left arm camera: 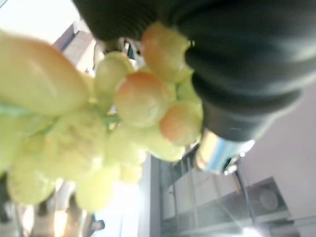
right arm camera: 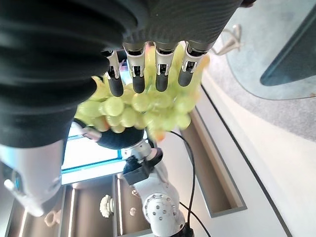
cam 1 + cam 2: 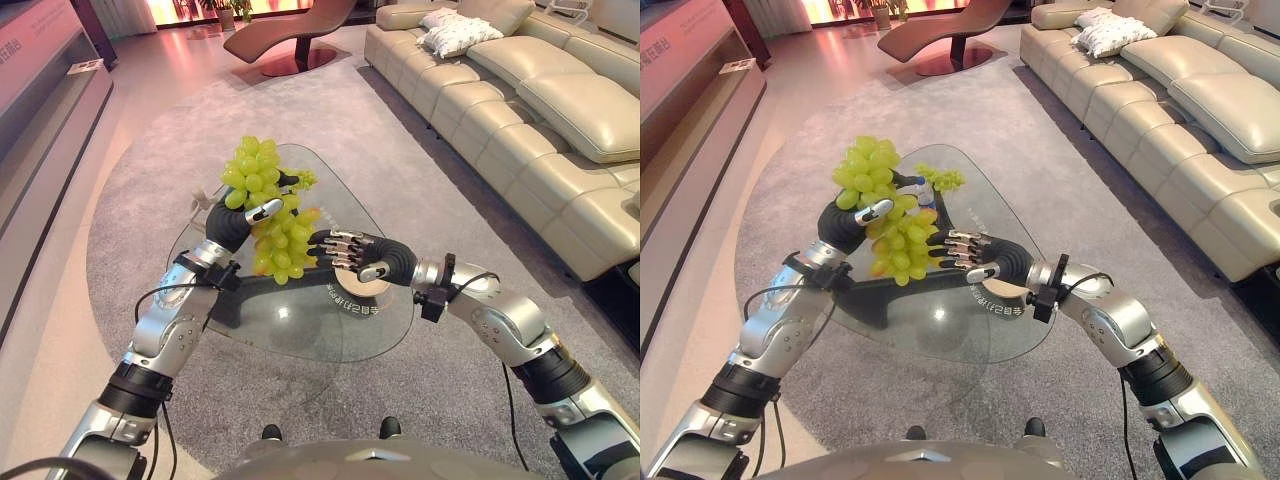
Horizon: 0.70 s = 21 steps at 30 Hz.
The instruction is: Pick up fruits into the plate
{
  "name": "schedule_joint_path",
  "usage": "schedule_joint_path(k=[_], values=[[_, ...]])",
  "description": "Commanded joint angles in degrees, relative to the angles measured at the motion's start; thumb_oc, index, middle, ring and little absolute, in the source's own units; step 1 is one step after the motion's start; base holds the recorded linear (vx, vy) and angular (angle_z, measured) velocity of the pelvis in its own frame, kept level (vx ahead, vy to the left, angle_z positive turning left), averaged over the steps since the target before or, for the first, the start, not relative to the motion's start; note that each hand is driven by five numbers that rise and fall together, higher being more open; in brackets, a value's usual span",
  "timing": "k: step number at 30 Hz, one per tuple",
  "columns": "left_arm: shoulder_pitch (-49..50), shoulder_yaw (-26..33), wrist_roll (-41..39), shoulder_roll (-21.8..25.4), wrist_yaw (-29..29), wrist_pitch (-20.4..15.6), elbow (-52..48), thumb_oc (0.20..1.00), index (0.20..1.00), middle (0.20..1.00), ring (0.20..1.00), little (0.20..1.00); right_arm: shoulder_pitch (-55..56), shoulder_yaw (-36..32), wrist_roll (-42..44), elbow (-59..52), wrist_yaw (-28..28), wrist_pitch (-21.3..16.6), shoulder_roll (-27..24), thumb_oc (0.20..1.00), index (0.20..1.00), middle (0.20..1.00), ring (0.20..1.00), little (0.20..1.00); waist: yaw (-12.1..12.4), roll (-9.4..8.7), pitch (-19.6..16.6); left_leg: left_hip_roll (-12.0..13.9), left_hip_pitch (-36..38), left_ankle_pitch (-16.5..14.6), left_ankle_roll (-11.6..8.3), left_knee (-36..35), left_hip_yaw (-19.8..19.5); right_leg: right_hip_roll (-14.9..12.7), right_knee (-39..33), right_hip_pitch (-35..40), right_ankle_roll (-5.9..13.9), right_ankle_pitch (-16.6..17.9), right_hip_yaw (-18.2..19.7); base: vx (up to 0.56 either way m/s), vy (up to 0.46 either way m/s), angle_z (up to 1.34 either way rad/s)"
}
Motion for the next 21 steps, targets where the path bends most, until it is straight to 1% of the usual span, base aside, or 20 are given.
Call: schedule_joint_path(k=[1, 2, 3, 6, 9, 14, 15, 16, 17, 18, 19, 21], values=[[-3.44, 3.52, -2.81, 1.02, 0.29, -6.17, 0.95, 0.200, 0.200, 0.200, 0.200, 0.200, -0.09, -3.82, 0.34, -3.66, 4.17, -4.58, -0.47, 1.000, 1.000, 1.000, 1.000, 1.000, 0.84, -2.29, -2.15, 0.11, 0.21, -7.48, -0.70, 1.32, -1.38, -1.68, 2.70, 4.48, 1.11, -8.06, -3.61, 0.00, 0.000, 0.00], [-3.50, 3.87, -3.03, 1.10, 0.27, -6.32, 1.08, 0.200, 0.200, 0.200, 0.200, 0.200, 0.07, -4.47, 0.07, -3.48, 4.63, -4.95, -1.02, 1.000, 1.000, 1.000, 1.000, 1.000, 0.82, -2.36, -2.12, 0.10, 0.16, -7.49, -0.69, 1.35, -1.55, -1.63, 2.83, 4.45, 1.06, -8.16, -3.57, 0.00, 0.000, 0.00], [-3.61, 4.24, -3.15, 1.21, 0.03, -6.54, 1.12, 0.200, 0.200, 0.200, 0.200, 0.200, 0.03, -5.46, 0.38, -3.30, 3.93, -5.83, -1.96, 1.000, 1.000, 1.000, 1.000, 1.000, 0.78, -2.49, -2.08, 0.08, 0.14, -7.54, -0.68, 1.33, -1.82, -1.49, 3.05, 4.39, 1.01, -8.36, -3.44, 0.00, 0.000, 0.00], [-4.14, 4.21, -2.99, 1.15, -0.36, -6.55, 1.06, 0.200, 0.200, 0.200, 0.200, 0.200, -0.65, -7.11, 1.76, -2.44, 1.84, -7.19, -2.75, 1.000, 1.000, 1.000, 1.000, 1.000, 0.66, -2.58, -1.98, -0.03, 0.01, -7.65, -0.62, 1.38, -2.25, -1.24, 3.36, 4.26, 0.88, -8.67, -3.10, 0.00, 0.000, 0.00], [-4.87, 3.81, -2.43, 0.81, -1.21, -5.93, 0.73, 0.200, 0.200, 0.200, 0.200, 0.200, -1.47, -8.64, 3.73, -2.11, -0.57, -8.36, -2.05, 1.000, 1.000, 1.000, 1.000, 1.000, 0.43, -2.56, -1.81, -0.06, 0.00, -7.79, -0.52, 1.52, -2.53, -1.05, 3.83, 4.13, 0.73, -9.04, -2.75, 0.00, 0.000, 0.00], [-6.01, 1.91, -1.51, -0.34, -2.91, -4.77, -0.43, 0.200, 0.200, 0.200, 0.200, 0.200, -2.75, -8.58, 3.88, -2.93, -5.75, -9.08, 1.29, 1.000, 1.000, 1.000, 1.000, 1.000, 0.09, -2.21, -1.59, -0.14, 0.26, -8.03, -0.29, 1.54, -2.57, -1.04, 3.47, 4.31, 0.74, -8.97, -2.22, 0.00, 0.000, 0.00], [-7.00, 0.52, -0.96, -0.82, -2.70, -4.65, -0.95, 0.200, 0.200, 0.200, 0.200, 0.200, -3.98, -7.66, 4.17, -3.03, -9.10, -9.84, 3.12, 1.000, 1.000, 1.000, 1.000, 1.000, -0.04, -1.95, -1.56, -0.12, 0.44, -8.11, -0.23, 1.50, -2.56, -1.00, 3.30, 4.44, 0.73, -8.94, -1.96, 0.00, 0.000, 0.00], [-7.60, -0.16, -1.02, -1.01, -2.64, -4.55, -0.99, 0.200, 0.200, 0.200, 0.200, 0.200, -4.85, -7.24, 4.62, -2.50, -10.64, -10.38, 4.10, 1.000, 1.000, 1.000, 1.000, 1.000, -0.08, -1.80, -1.58, -0.08, 0.49, -8.09, -0.21, 1.51, -2.48, -1.00, 3.25, 4.50, 0.73, -8.90, -1.92, 0.00, 0.000, 0.00], [-7.62, -0.16, -1.02, -1.01, -2.64, -4.56, -0.98, 0.200, 0.200, 0.200, 0.200, 0.200, -4.88, -7.23, 4.64, -2.50, -10.66, -10.39, 4.11, 1.000, 1.000, 1.000, 1.000, 1.000, -0.08, -1.81, -1.57, -0.08, 0.50, -8.09, -0.21, 1.51, -2.48, -1.00, 3.25, 4.51, 0.73, -8.90, -1.92, 0.00, 0.000, 0.00], [-8.19, -0.81, -0.69, -1.40, -2.08, -4.29, -1.22, 0.200, 0.200, 0.200, 0.200, 0.200, -5.68, -6.66, 4.67, -2.22, -12.63, -10.85, 5.56, 1.000, 1.000, 1.000, 1.000, 1.000, -0.05, -1.65, -1.61, -0.06, 0.54, -8.09, -0.19, 1.53, -2.50, -1.00, 3.23, 4.57, 0.72, -8.90, -1.86, 0.00, 0.000, 0.00], [-8.82, -1.46, -0.47, -1.93, -1.71, -4.00, -1.43, 0.200, 0.200, 0.200, 0.200, 0.200, -6.47, -6.30, 4.37, -1.67, -15.31, -12.19, 7.17, 1.000, 1.000, 1.000, 1.000, 1.000, 0.00, -1.50, -1.61, -0.08, 0.61, -8.11, -0.17, 1.55, -2.49, -1.04, 3.17, 4.70, 0.74, -8.87, -1.86, 0.00, 0.000, 0.00], [-9.45, -1.85, -0.29, -2.34, -1.44, -3.63, -1.57, 0.200, 0.200, 0.200, 0.200, 0.200, -7.13, -6.05, 4.36, -1.33, -16.59, -12.39, 8.54, 1.000, 1.000, 1.000, 1.000, 1.000, 0.00, -1.38, -1.64, -0.10, 0.63, -8.12, -0.13, 1.54, -2.46, -1.07, 3.11, 4.69, 0.77, -8.82, -1.84, 0.00, 0.000, 0.00]])
